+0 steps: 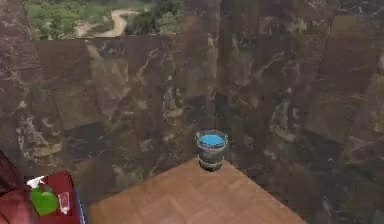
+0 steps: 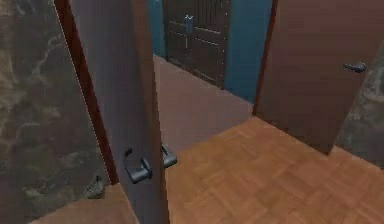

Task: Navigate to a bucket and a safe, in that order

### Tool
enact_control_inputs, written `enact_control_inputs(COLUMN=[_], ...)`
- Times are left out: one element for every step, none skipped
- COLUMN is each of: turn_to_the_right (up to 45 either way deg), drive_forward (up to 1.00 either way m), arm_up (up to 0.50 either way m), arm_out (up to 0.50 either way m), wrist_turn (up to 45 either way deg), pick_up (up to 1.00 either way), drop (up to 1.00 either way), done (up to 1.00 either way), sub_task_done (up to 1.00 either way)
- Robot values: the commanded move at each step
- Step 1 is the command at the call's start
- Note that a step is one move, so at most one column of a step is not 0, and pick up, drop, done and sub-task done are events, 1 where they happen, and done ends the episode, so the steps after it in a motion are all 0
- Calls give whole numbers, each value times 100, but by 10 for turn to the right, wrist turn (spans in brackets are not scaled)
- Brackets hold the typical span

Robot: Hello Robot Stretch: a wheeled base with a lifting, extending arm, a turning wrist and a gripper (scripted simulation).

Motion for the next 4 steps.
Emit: enact_control_inputs(turn_to_the_right=[0, 90, 0, 450], drive_forward=[80, 0, 0, 0], arm_up=[0, 0, 0, 0], arm_out=[0, 0, 0, 0], wrist_turn=[0, 0, 0, 0], pick_up=[0, 0, 0, 0], drop=[0, 0, 0, 0], done=[0, 0, 0, 0], sub_task_done=[0, 0, 100, 0])
